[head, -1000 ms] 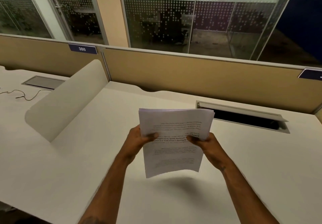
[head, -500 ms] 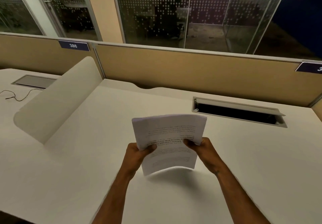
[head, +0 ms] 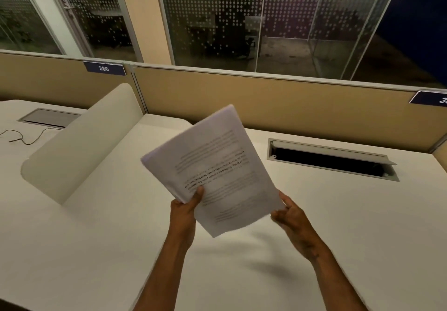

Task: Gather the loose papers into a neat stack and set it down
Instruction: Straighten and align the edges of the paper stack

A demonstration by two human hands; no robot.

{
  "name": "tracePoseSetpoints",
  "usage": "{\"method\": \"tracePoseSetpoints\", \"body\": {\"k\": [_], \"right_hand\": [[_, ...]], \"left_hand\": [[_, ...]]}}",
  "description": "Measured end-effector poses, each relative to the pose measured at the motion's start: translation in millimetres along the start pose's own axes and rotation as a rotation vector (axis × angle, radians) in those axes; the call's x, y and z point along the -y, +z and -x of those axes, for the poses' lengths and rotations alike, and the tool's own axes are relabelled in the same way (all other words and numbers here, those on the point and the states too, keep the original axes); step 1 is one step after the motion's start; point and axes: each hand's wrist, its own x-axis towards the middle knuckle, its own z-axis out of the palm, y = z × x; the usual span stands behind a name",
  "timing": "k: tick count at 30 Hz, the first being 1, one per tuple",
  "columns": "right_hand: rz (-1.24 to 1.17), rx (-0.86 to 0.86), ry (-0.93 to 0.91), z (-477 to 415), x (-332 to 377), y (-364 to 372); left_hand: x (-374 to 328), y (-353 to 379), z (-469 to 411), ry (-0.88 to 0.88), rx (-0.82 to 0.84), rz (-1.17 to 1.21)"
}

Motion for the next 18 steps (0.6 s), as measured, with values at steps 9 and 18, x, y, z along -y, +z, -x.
{"method": "tracePoseSetpoints", "body": {"k": [9, 18], "right_hand": [[-0.327, -0.161, -0.117, -11.4, 20.1, 45.9], [0.060, -0.143, -0.201, -5.8, 56.2, 13.5]], "left_hand": [[27.5, 32.9, 28.9, -0.104, 0.027, 0.396], [-52.4, -64.3, -23.5, 0.081, -0.022, -0.129]]}}
